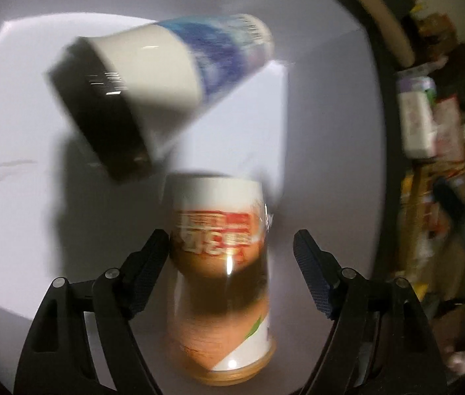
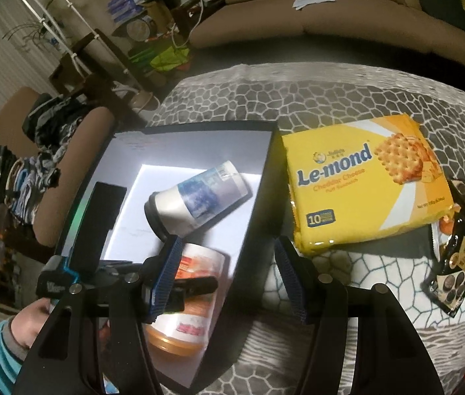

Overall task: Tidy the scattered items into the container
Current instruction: 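Lower the orange cup into the box with the left tool while the right tool drops the white-and-blue cup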

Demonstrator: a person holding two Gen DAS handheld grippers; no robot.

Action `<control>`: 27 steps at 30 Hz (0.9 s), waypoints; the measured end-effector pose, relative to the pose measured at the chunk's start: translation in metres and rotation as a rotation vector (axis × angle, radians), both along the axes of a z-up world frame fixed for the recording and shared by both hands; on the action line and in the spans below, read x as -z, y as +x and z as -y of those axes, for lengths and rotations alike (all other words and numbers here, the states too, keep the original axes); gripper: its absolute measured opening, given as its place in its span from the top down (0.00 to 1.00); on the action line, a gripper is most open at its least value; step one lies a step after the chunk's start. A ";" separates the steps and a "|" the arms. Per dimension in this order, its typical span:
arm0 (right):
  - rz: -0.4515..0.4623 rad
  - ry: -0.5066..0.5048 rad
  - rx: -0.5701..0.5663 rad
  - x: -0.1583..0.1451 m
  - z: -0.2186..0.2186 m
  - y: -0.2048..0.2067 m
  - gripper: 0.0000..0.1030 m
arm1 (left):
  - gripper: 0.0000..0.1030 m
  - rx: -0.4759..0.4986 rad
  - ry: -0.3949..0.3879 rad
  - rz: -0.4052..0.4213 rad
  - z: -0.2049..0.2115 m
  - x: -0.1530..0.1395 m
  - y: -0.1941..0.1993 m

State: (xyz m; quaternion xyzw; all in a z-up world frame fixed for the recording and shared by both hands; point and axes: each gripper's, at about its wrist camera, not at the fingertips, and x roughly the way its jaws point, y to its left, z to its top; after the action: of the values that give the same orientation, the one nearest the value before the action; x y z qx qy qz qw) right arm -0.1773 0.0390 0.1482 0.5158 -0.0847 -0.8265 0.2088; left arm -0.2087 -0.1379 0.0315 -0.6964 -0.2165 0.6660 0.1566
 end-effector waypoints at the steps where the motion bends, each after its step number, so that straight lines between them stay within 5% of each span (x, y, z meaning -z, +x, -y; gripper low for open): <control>1: 0.000 0.001 0.001 0.001 -0.002 0.000 0.41 | 0.27 -0.010 0.062 -0.001 -0.002 -0.002 -0.001; 3: 0.005 0.002 0.008 0.004 -0.007 0.000 0.41 | 0.27 -0.017 0.130 0.002 -0.008 -0.007 -0.003; 6: 0.015 -0.006 0.025 0.007 -0.014 0.000 0.41 | 0.27 -0.003 0.088 0.005 -0.020 -0.010 -0.005; 11: 0.014 -0.019 0.030 0.007 -0.020 0.003 0.41 | 0.27 -0.030 0.147 0.017 0.003 -0.021 -0.003; 18: 0.008 -0.020 0.025 0.005 -0.022 0.003 0.41 | 0.19 -0.113 -0.027 -0.261 0.059 -0.081 -0.032; 23: 0.015 -0.026 0.019 0.008 -0.021 0.005 0.41 | 0.18 -0.191 -0.007 -0.053 0.083 -0.022 -0.051; 27: 0.017 -0.022 0.019 0.010 -0.023 0.004 0.41 | 0.17 -0.160 0.040 -0.022 0.079 -0.006 -0.039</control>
State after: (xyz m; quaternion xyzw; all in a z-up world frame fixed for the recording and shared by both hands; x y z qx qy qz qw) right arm -0.1730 0.0618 0.1379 0.5197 -0.1008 -0.8230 0.2058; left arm -0.2474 -0.2164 0.0374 -0.6663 -0.2828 0.6796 0.1192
